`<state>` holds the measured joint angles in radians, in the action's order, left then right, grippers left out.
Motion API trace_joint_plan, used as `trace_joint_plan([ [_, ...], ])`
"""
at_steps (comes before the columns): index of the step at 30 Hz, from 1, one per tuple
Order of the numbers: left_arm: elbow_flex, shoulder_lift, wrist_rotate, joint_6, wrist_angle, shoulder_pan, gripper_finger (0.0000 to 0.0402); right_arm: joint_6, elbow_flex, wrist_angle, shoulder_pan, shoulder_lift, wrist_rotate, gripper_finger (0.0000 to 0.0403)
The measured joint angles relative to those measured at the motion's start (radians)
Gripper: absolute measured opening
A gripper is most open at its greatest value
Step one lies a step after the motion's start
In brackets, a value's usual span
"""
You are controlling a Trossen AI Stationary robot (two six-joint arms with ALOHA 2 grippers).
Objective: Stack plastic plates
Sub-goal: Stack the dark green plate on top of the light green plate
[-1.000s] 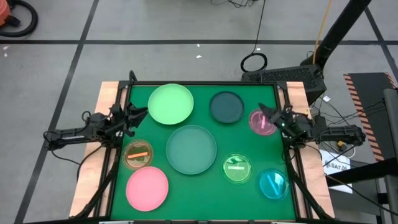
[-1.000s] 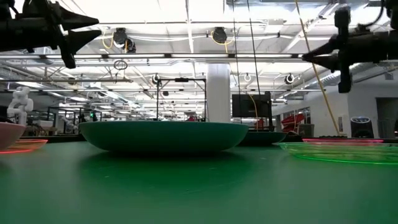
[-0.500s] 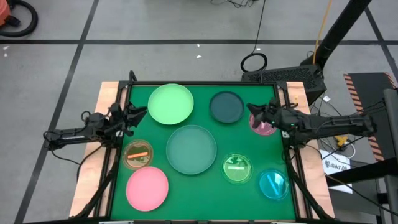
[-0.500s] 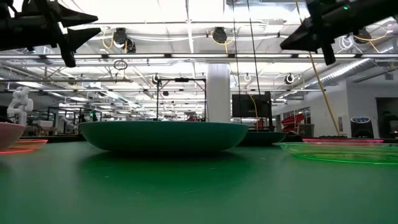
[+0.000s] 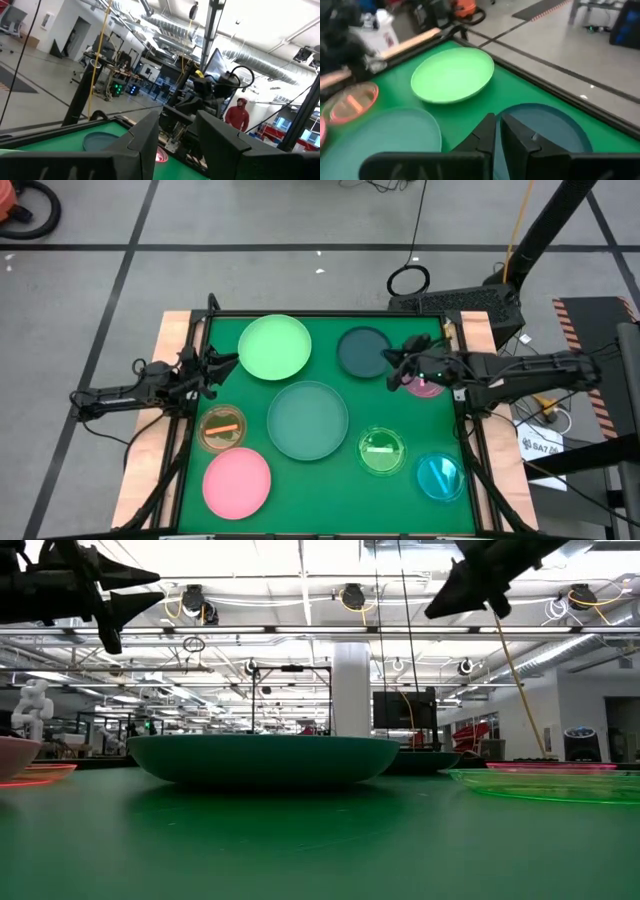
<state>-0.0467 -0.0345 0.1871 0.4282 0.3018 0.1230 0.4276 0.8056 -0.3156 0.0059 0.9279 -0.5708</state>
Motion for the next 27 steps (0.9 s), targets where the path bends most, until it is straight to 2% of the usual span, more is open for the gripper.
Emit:
trace_joint_plan([
  [3,0.000,0.000,0.000,0.000,0.000,0.000,0.0138,-0.052,0.002,0.003,0.000,0.027,0.000,0.0022],
  [9,0.000,0.000,0.000,-0.016,0.007,0.000,0.0138,-0.058,0.002,0.008,0.000,0.071,-0.001,0.0022],
  [12,0.000,0.000,0.002,-0.038,0.054,0.000,0.0138,-0.082,0.002,0.008,-0.003,0.089,-0.007,0.0022],
  [17,0.000,0.000,0.006,-0.095,0.118,0.000,0.0138,-0.004,0.002,0.011,-0.005,0.120,-0.004,0.0022],
  [27,-0.021,0.000,0.080,-0.158,0.119,0.000,0.0138,-0.005,0.003,0.051,-0.005,0.139,-0.001,0.0022],
])
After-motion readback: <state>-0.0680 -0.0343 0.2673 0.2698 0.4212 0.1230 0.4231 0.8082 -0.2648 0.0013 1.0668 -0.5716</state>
